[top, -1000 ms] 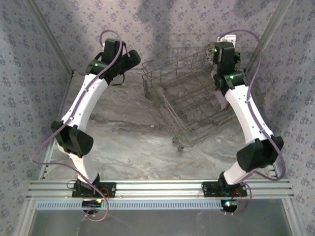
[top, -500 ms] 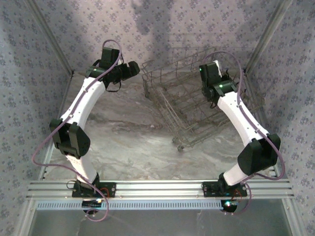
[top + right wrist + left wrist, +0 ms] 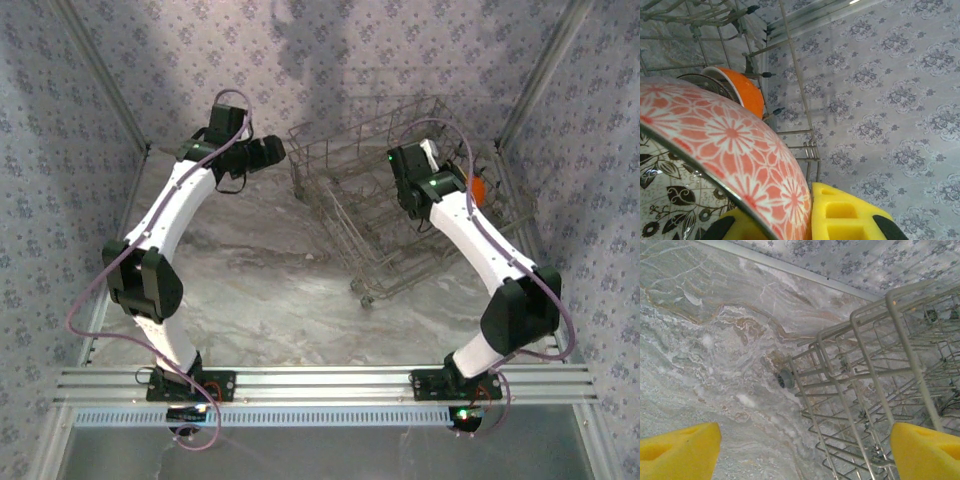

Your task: Load the bowls into the dish rack

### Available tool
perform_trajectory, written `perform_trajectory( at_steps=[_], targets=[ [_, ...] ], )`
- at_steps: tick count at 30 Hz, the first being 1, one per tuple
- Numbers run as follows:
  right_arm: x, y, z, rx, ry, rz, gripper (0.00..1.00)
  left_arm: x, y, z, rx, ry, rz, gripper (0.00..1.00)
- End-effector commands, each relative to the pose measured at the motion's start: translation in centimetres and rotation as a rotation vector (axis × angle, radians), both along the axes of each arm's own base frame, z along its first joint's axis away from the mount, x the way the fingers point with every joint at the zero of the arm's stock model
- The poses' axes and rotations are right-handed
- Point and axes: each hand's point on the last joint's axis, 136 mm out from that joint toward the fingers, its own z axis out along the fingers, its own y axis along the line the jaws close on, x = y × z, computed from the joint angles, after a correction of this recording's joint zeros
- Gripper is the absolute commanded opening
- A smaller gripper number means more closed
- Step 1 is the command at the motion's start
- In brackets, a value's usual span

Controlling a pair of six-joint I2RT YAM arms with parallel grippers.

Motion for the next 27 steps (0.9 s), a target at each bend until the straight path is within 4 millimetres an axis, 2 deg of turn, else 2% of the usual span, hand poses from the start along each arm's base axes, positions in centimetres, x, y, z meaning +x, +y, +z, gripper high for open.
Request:
perform_trajectory(
  at_steps=[1, 16, 27],
  targets=[
    [0.1, 0.1, -0.1, -0.069, 0.002, -0.025, 0.0, -0.9, -0.1, 1.2, 0.001, -0.026, -0.031, 0.87],
    [0.2, 0.3, -2.4, -0.15, 0.059, -0.063, 0.0, -1.7, 0.5, 0.5, 0.03, -0.025, -0.033, 0.87],
    [0.1, 0.5, -2.4, -0.217, 0.041, -0.138, 0.0, -2.2, 0.6, -0.1, 0.038, -0.02, -0.04, 0.87]
  ],
)
